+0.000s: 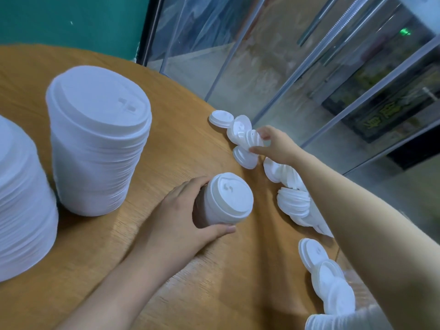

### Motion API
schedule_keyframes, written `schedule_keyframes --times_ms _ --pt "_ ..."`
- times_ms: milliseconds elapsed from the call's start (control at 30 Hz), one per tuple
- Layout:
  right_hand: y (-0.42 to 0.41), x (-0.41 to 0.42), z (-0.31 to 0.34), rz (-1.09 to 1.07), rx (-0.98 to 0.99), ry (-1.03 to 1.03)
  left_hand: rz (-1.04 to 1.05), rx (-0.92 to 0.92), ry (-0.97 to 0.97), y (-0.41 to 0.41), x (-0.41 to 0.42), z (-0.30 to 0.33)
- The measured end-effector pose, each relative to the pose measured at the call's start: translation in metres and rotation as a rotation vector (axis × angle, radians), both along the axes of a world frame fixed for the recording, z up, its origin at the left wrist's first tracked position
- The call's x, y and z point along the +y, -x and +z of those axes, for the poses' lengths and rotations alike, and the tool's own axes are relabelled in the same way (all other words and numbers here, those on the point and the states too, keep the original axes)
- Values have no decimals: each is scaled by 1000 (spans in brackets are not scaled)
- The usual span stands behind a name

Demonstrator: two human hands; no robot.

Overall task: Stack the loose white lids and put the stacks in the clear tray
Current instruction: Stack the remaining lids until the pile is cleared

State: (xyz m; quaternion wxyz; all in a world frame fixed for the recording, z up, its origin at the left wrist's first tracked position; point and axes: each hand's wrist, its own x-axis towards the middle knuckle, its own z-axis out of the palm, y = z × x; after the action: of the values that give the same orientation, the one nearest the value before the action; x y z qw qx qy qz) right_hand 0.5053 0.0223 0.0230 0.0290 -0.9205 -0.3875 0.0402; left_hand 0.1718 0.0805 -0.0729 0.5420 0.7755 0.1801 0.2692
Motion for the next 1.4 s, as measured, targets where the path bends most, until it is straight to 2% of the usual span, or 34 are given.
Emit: schedule_keyframes --times_ms 233,433,600,933,1133,1400 --pt "29 -6 24 77 11 -92 1 -3 1 0 0 -1" --pt "126 -36 74 340 171 -76 -14 -2 15 2 0 2" --pt "191 -63 84 538 174 6 -16 4 35 2 1 5" --pt "183 -67 50 518 149 -18 -31 3 45 4 0 6" --pt "183 -67 40 461 241 -65 -56 -4 25 2 1 5" --pt "189 -64 41 393 264 -56 -54 -16 25 3 1 6"
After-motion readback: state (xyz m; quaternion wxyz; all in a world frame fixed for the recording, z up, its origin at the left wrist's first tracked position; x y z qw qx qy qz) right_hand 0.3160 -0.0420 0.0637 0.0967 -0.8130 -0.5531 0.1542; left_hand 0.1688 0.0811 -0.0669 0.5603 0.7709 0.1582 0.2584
